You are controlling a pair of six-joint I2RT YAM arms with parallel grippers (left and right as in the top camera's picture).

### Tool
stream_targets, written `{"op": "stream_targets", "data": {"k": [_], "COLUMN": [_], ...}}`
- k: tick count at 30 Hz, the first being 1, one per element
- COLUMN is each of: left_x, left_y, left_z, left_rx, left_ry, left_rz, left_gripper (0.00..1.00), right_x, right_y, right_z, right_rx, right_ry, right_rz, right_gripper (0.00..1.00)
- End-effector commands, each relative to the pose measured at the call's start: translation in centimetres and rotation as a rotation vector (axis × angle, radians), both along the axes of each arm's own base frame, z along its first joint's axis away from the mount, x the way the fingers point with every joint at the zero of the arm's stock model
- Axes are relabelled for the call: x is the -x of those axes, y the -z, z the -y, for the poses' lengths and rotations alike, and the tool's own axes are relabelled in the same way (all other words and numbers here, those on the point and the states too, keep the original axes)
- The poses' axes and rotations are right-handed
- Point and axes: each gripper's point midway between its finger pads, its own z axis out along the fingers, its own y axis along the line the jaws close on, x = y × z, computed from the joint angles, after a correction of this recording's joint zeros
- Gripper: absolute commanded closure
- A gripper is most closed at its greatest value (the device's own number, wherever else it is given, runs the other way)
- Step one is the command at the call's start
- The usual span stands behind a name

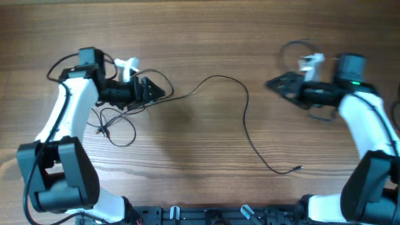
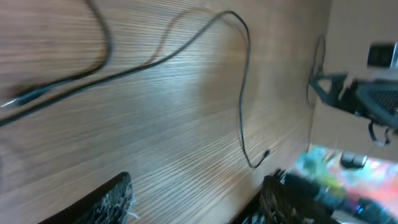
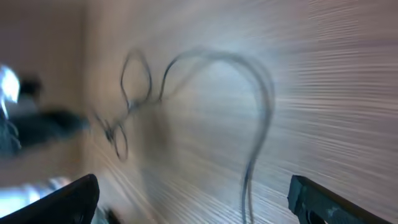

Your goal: Untangle cables

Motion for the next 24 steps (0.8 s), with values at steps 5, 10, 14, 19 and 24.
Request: {"op": "stream_targets", "data": {"k": [5, 10, 14, 19, 24], "left_x": [-1.6, 0.9, 3.1, 5.4, 6.3], "left_y": [-9.8, -15.1, -16.0, -14.4, -13.9], "left_z": [-0.2, 0.1, 0.3, 0.5, 0.6], "left_rx": [-0.066, -0.088, -0.086, -0.110, -0.099], "left_ry": [0.057, 0.055, 0.056, 0.139, 0.140], "left_rz": [0.446, 0.606, 0.587, 0.537, 0.480], "left_gripper": [0.34, 0.28, 0.22, 0.07, 0.07], "right_x": [1.4, -1.8, -3.9, -3.9, -4.1], "right_y": [4.0, 2.9, 5.4, 10.3, 13.7], "right_z": [-5.0, -6.9, -7.5, -7.9, -8.0], "right_rx": [0.607, 0.559, 0.585, 0.614, 0.654], "right_ry": [-0.380, -0.369, -0.426, -0.592, -0.727], "right_rz": [0.237, 0.406, 0.475, 0.500, 0.557], "right_gripper": [0.00, 0.00, 0.00, 0.03, 0.01]}}
